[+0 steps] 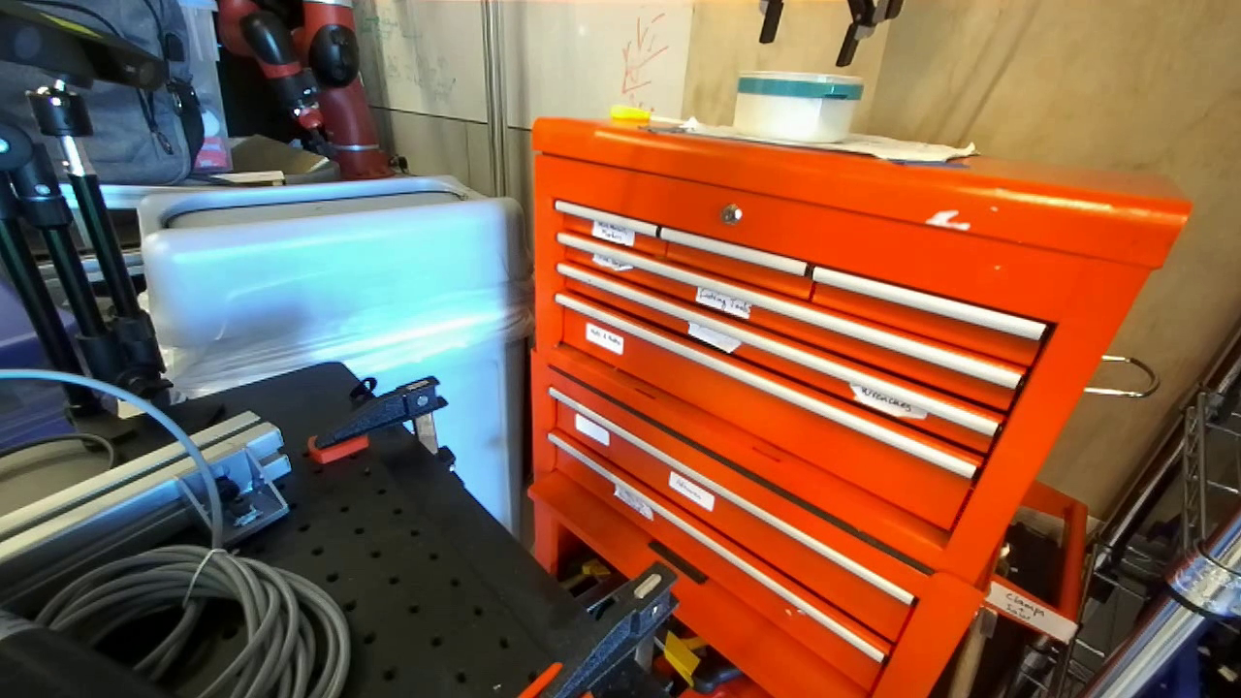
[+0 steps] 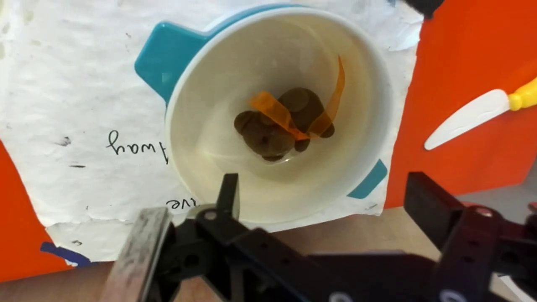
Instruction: Take the plush toy out of the white pot
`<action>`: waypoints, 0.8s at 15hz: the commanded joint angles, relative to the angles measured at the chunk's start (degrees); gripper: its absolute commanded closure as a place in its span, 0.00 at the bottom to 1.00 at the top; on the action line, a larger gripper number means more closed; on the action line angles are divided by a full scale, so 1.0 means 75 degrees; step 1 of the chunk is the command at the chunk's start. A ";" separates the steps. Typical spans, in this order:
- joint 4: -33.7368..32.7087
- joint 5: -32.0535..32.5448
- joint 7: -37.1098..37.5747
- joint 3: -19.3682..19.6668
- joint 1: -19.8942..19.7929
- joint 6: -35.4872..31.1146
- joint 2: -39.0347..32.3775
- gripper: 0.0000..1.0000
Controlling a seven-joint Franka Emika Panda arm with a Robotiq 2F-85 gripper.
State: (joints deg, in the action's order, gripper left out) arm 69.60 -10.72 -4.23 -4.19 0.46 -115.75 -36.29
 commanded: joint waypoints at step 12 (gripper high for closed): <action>-0.0196 0.0609 0.0395 0.0138 0.0151 0.0918 -0.0117 0.00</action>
State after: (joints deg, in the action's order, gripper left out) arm 69.44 -7.78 -2.29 -4.01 0.68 -110.69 -36.67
